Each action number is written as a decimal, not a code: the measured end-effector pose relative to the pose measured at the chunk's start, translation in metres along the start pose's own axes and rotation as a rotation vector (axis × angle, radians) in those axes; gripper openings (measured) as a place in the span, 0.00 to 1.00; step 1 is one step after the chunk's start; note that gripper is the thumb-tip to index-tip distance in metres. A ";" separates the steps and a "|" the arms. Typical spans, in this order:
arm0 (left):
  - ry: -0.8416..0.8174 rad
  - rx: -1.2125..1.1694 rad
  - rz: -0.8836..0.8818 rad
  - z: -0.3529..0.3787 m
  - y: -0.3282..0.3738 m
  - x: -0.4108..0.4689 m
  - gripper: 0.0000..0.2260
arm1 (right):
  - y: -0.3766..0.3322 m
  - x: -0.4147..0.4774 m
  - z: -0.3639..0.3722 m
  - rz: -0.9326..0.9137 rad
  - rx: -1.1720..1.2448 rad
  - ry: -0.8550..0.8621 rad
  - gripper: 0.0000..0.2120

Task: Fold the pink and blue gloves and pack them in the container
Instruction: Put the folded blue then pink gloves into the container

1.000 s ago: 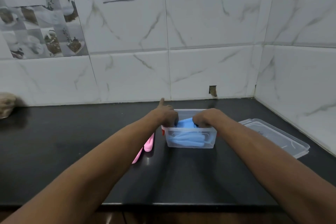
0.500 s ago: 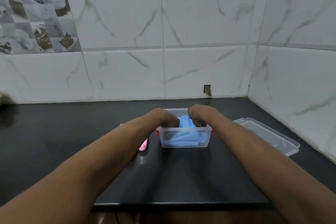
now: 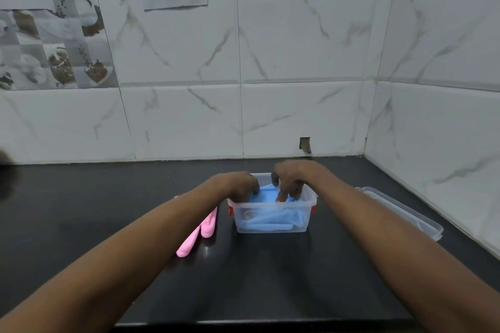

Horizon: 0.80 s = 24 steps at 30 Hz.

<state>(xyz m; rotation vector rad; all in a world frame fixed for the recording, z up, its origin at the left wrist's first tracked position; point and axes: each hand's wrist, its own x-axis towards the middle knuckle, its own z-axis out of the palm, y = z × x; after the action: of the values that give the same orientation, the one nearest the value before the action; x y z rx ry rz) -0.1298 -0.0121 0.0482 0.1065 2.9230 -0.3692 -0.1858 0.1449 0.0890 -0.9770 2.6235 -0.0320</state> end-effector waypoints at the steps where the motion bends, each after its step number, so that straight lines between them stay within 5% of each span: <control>1: -0.040 0.016 0.005 -0.001 0.001 0.003 0.25 | -0.003 0.002 0.005 0.015 -0.067 -0.053 0.25; 9: -0.287 0.026 -0.032 -0.005 0.009 0.017 0.21 | -0.004 0.015 0.023 0.075 -0.322 -0.121 0.28; 14: -0.225 -0.055 -0.029 -0.002 0.013 0.012 0.15 | -0.006 0.020 0.034 0.117 -0.246 -0.030 0.25; 19: 0.220 -0.290 -0.019 0.001 -0.003 -0.013 0.15 | 0.003 0.005 0.023 -0.005 -0.073 -0.051 0.21; 24: 0.727 -0.676 -0.398 0.018 -0.051 -0.059 0.11 | 0.029 -0.030 0.013 -0.188 0.314 0.261 0.10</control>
<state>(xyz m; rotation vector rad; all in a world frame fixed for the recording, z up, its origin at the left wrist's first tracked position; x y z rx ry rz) -0.0731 -0.0685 0.0549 -0.5518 3.5629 0.7847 -0.1785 0.1878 0.0818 -1.1636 2.6279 -0.6358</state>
